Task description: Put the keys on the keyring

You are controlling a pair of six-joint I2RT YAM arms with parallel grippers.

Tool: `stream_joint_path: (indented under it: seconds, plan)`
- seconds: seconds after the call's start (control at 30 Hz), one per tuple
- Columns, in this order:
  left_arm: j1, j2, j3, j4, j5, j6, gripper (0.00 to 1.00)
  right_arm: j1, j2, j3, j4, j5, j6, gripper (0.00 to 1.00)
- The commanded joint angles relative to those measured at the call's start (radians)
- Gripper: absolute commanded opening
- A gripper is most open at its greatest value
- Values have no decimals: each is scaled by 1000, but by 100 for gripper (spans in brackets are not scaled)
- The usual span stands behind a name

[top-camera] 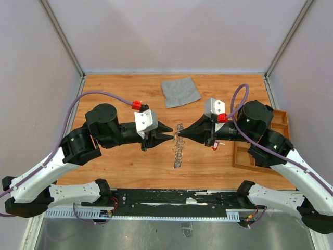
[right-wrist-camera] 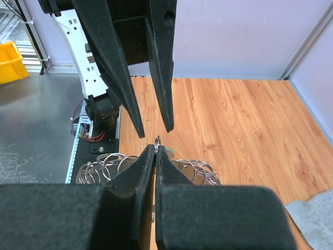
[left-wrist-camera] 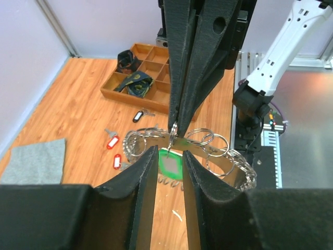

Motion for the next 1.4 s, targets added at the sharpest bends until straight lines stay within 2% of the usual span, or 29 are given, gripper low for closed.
stream_joint_path:
  seconds: [0.0, 0.13, 0.33, 0.67, 1.37]
  plan:
    - [2, -13, -25, 78, 39, -33, 31, 14, -13, -11, 121, -17, 36, 1]
    - [2, -18, -39, 97, 44, -41, 31, 14, -13, -13, 140, -21, 46, 1]
    - [2, -17, -43, 98, 39, -37, 26, 14, -16, -15, 148, -29, 56, 1]
    - [2, -16, -43, 100, 31, -35, 1, 14, -25, -29, 176, -36, 72, 1]
    - [2, -23, -59, 136, -15, -46, 1, 15, -107, -139, 437, 56, 155, 1]
